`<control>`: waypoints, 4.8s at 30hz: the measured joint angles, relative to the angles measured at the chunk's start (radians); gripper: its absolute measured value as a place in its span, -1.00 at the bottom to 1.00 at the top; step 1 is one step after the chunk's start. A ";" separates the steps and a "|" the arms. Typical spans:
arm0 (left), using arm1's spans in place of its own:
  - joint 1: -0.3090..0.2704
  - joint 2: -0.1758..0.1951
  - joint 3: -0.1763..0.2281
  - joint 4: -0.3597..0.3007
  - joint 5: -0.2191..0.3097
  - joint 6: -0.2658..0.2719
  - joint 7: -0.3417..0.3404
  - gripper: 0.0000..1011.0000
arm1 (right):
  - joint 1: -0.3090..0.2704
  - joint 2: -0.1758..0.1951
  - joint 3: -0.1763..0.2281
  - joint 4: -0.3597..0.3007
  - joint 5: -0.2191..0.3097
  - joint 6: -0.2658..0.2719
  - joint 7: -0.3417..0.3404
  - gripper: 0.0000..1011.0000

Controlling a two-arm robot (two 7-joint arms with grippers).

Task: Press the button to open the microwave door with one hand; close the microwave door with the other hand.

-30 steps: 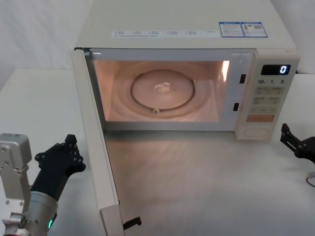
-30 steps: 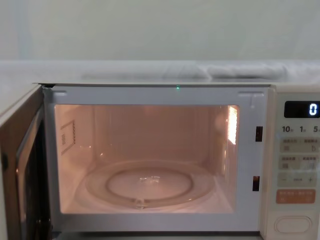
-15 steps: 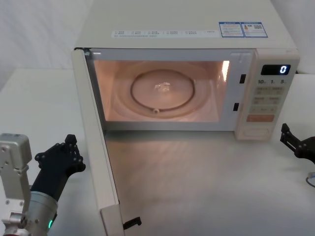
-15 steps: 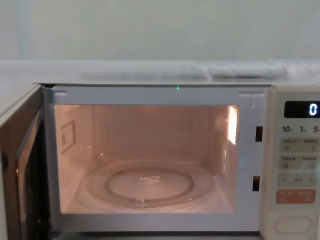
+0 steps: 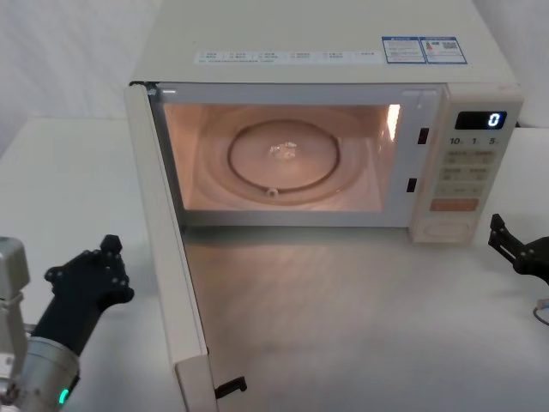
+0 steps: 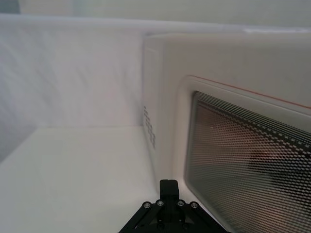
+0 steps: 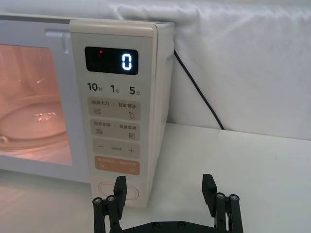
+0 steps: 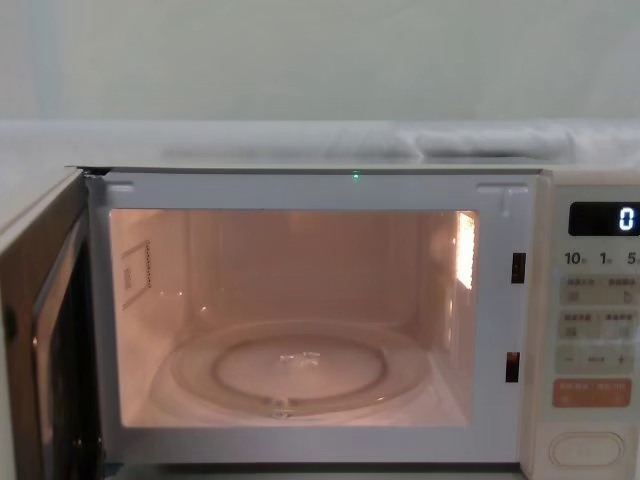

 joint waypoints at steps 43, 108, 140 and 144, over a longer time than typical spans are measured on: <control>-0.102 0.274 -0.002 -0.068 -0.249 0.006 -0.427 -1.00 | 0.000 0.000 0.000 0.000 0.000 0.000 0.000 0.98; -0.608 0.114 0.474 0.181 -0.098 0.083 -0.274 -1.00 | 0.000 0.000 0.000 0.000 0.000 0.000 0.000 0.98; -0.742 0.021 0.507 0.334 -0.059 0.131 -0.293 -1.00 | 0.000 0.000 0.000 0.000 0.000 0.000 0.000 0.98; -0.761 0.006 0.514 0.363 -0.050 0.127 -0.292 -1.00 | 0.000 0.000 0.000 0.000 0.000 0.000 0.000 0.98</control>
